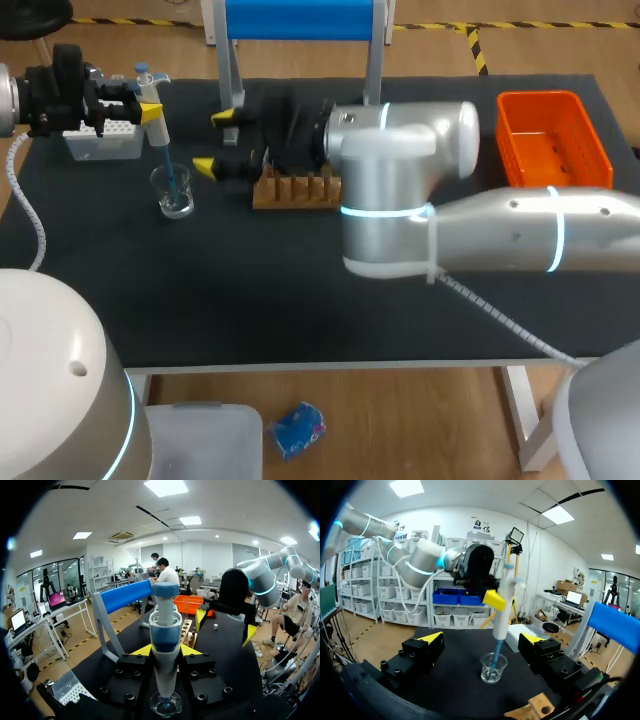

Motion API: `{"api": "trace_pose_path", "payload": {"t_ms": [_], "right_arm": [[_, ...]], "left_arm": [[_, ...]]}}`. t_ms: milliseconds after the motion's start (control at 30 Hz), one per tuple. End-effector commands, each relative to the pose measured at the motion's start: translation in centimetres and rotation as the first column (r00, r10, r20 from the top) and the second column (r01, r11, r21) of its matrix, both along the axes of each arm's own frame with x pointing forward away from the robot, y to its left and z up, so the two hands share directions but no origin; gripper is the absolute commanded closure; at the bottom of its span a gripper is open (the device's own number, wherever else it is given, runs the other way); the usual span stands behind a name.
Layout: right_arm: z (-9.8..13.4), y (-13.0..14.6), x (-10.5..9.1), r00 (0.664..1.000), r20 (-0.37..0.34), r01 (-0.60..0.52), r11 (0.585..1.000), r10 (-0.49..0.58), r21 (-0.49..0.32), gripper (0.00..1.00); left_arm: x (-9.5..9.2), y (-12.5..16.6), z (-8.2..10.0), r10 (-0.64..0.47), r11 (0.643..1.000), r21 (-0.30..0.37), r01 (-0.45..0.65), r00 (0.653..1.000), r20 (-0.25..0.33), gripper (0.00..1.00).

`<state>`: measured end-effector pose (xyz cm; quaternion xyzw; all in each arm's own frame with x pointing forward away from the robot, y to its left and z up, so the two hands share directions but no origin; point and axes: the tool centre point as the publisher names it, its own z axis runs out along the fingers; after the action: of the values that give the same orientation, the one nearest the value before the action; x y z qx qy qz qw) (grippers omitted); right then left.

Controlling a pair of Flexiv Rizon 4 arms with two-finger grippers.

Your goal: Invert the test tube, pick up the pipette, mount the tip to pipette, aspirate from beaker and dispense into the tube, eject the tip, return the pipette, and cap with the stopper.

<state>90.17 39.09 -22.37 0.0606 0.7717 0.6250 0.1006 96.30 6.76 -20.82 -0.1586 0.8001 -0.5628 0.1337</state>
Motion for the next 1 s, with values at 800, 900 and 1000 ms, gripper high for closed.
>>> {"api": "trace_pose_path", "payload": {"t_ms": [800,900,1000], "right_arm": [[8.0,-1.3,2.0,0.997,-0.053,-0.063,0.990,0.057,-0.125,0.00],[8.0,-1.3,2.0,0.997,-0.053,-0.063,0.990,0.057,-0.125,0.00],[7.9,-0.6,2.2,0.995,-0.044,-0.090,0.986,0.085,-0.137,0.00]], "left_arm": [[0.0,0.0,-0.1,-0.001,1.000,-0.001,0.001,1.000,0.002,1.00],[0.0,0.0,-0.1,-0.001,1.000,-0.001,0.001,1.000,0.002,1.00],[0.0,0.0,-0.1,-0.001,1.000,-0.001,0.001,1.000,0.002,1.00]]}}
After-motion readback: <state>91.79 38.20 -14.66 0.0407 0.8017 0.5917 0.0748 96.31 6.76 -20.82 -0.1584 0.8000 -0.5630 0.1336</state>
